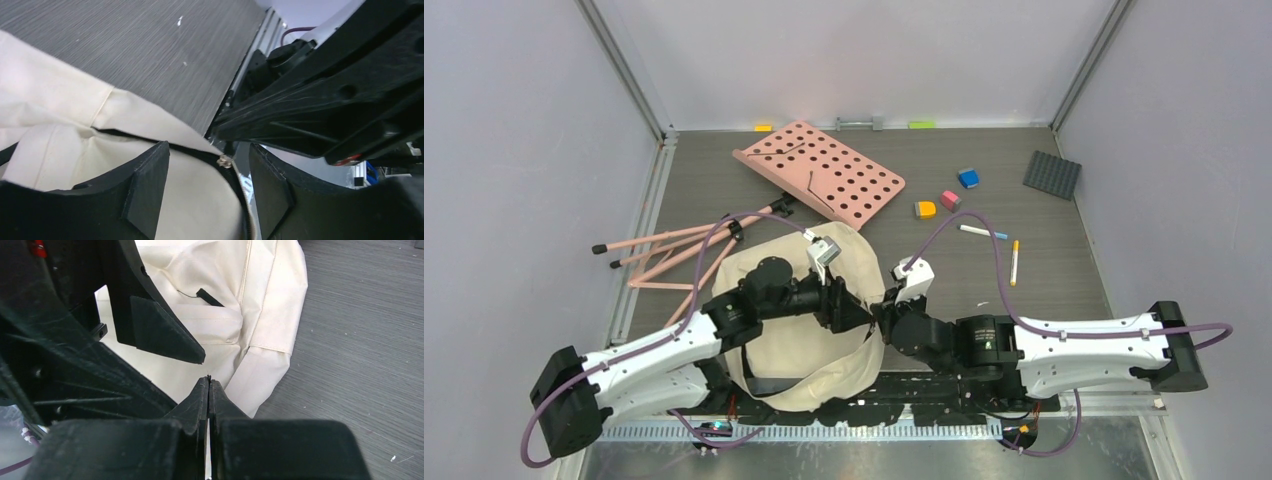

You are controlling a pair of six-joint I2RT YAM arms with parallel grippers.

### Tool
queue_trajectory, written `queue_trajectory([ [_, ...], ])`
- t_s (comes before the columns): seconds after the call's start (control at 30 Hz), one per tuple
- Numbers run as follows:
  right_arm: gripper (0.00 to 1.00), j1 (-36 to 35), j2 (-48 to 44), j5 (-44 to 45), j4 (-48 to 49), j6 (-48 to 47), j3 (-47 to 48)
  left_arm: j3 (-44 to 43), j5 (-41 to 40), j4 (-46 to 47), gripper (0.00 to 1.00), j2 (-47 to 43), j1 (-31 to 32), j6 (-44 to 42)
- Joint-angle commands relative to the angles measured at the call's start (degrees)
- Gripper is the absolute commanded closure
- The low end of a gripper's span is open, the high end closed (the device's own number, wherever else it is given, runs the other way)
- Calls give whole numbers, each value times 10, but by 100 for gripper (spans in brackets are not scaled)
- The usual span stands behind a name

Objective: Pack the student bag
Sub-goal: Zip the student bag at the center of the board.

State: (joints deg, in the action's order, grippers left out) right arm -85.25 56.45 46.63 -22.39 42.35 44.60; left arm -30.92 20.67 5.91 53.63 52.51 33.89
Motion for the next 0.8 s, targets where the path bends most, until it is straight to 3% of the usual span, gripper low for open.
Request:
queue_trajectory([
  [0.0,99,6,5,28,14,21,36,-3,11,83,39,-8,15,21],
  [0.17,99,8,6,32,14,34,40,-6,15,70,45,13,27,26],
  [0.4,99,9,-3,35,14,47,47,-6,-6,71,45,39,59,16],
  [0.57,99,10,-3,38,14,50,47,-1,-5,98,54,33,66,13],
  [0.77,99,11,1,32,14,54,49,1,-30,104,50,41,66,21],
])
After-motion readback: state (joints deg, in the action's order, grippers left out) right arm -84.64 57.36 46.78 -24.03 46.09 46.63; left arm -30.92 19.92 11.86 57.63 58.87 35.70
